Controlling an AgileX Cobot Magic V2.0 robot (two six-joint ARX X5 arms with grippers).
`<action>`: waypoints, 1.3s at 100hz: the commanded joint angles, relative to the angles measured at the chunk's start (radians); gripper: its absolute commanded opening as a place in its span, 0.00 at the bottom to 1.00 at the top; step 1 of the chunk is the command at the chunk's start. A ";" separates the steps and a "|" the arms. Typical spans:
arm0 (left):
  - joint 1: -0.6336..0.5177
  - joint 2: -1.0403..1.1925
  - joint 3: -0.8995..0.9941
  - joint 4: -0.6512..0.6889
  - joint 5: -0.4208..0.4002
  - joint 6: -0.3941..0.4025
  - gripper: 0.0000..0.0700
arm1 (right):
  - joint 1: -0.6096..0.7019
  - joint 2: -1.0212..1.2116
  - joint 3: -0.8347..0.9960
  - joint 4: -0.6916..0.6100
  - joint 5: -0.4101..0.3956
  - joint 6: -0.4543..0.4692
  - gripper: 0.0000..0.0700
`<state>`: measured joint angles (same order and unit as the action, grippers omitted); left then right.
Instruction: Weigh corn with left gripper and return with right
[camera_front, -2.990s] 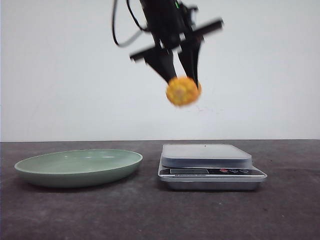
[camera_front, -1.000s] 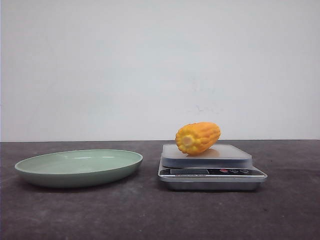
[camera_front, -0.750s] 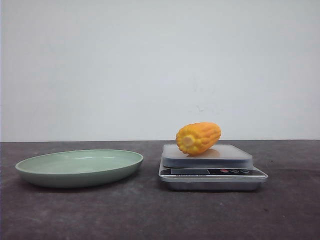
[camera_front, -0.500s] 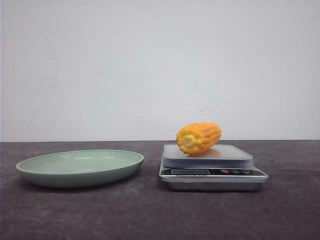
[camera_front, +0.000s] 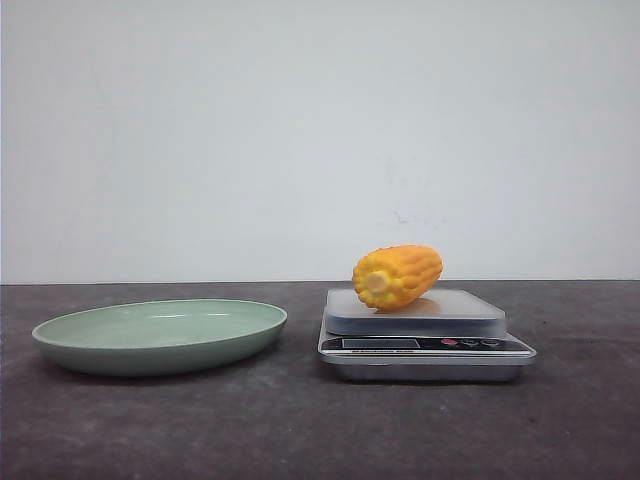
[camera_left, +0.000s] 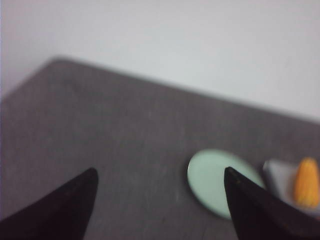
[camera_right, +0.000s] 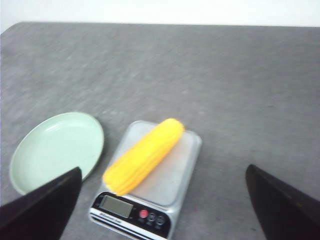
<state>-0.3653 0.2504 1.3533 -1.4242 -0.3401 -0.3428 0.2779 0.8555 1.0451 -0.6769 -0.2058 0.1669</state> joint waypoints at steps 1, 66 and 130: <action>0.002 0.005 -0.027 -0.038 0.004 -0.016 0.68 | 0.044 0.057 0.018 0.029 0.013 0.032 0.99; 0.000 0.011 -0.204 0.093 0.055 -0.013 0.68 | 0.295 0.796 0.289 0.066 0.264 0.145 0.99; 0.000 0.011 -0.204 0.052 0.055 0.003 0.68 | 0.308 0.932 0.294 0.016 0.259 0.193 0.24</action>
<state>-0.3630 0.2562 1.1378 -1.3800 -0.2874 -0.3546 0.5755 1.7683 1.3197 -0.6636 0.0532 0.3477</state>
